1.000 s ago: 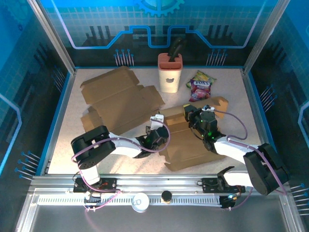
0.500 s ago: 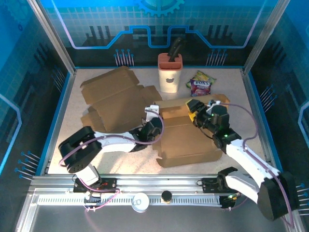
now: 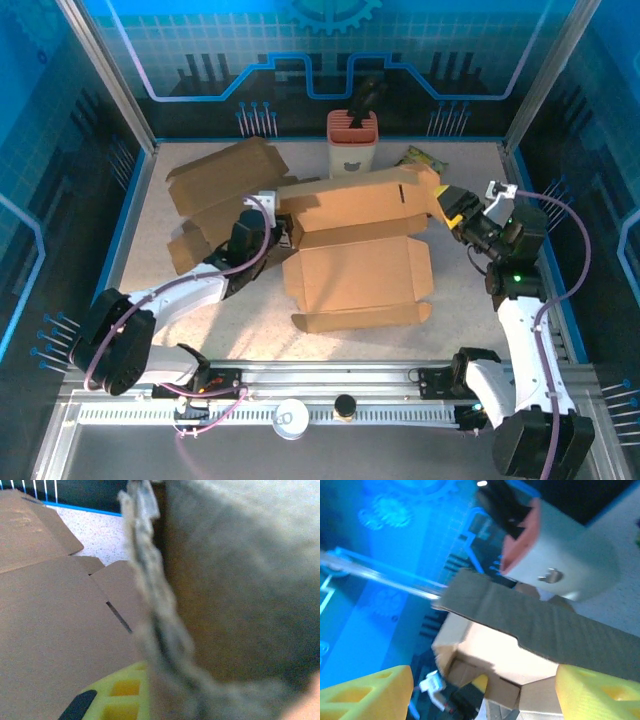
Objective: Fold the paper box
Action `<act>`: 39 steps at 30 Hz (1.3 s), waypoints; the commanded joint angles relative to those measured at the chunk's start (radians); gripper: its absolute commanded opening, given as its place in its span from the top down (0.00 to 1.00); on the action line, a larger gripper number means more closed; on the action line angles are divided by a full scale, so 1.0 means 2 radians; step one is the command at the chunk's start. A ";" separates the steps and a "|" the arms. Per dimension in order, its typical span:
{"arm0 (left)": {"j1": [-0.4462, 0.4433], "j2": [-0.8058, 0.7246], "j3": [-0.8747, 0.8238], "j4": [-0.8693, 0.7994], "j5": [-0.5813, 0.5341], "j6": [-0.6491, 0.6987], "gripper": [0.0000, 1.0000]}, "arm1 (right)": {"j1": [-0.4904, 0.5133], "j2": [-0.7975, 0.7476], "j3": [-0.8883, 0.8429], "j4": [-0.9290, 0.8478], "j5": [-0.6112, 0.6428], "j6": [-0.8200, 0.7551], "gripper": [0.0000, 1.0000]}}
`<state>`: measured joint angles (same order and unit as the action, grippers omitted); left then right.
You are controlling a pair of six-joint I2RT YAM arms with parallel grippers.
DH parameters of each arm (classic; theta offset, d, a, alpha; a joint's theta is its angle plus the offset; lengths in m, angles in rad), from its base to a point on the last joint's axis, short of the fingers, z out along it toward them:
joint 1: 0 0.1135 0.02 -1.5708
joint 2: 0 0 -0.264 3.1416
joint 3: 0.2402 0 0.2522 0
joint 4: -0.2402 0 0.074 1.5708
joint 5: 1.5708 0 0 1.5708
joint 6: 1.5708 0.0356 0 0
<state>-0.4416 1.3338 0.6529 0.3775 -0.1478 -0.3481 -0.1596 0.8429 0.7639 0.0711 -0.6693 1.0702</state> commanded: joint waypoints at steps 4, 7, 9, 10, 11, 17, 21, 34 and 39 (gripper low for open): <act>0.078 0.000 0.020 0.002 0.188 -0.084 1.00 | -0.048 0.029 0.049 0.014 -0.063 -0.042 0.24; 0.103 0.011 0.044 -0.002 0.256 -0.112 1.00 | -0.058 0.071 0.075 0.060 -0.083 -0.043 0.25; 0.121 0.027 0.059 0.000 0.303 -0.128 1.00 | -0.057 0.104 0.097 0.088 -0.104 -0.053 0.26; 0.126 0.033 0.064 0.001 0.319 -0.133 1.00 | -0.058 0.116 0.103 0.104 -0.113 -0.053 0.27; 0.133 0.041 0.070 0.001 0.334 -0.137 1.00 | -0.058 0.127 0.111 0.123 -0.122 -0.053 0.28; 0.159 0.091 0.086 0.028 0.412 -0.177 1.00 | -0.028 0.187 0.149 0.259 -0.184 0.012 0.31; 0.163 0.114 0.090 0.050 0.427 -0.196 1.00 | 0.015 0.193 0.163 0.255 -0.191 0.007 0.28; 0.165 0.128 0.079 0.090 0.435 -0.229 1.00 | 0.051 0.083 0.108 0.045 -0.088 -0.018 0.22; 0.166 0.171 0.081 0.189 0.491 -0.323 1.00 | 0.045 0.119 0.171 0.035 -0.098 -0.019 0.22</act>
<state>-0.1196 1.6329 0.7979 0.5915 0.7330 -0.8536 -0.0723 1.0508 1.0252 0.1757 -0.8780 1.0313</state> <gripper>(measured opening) 0.072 0.780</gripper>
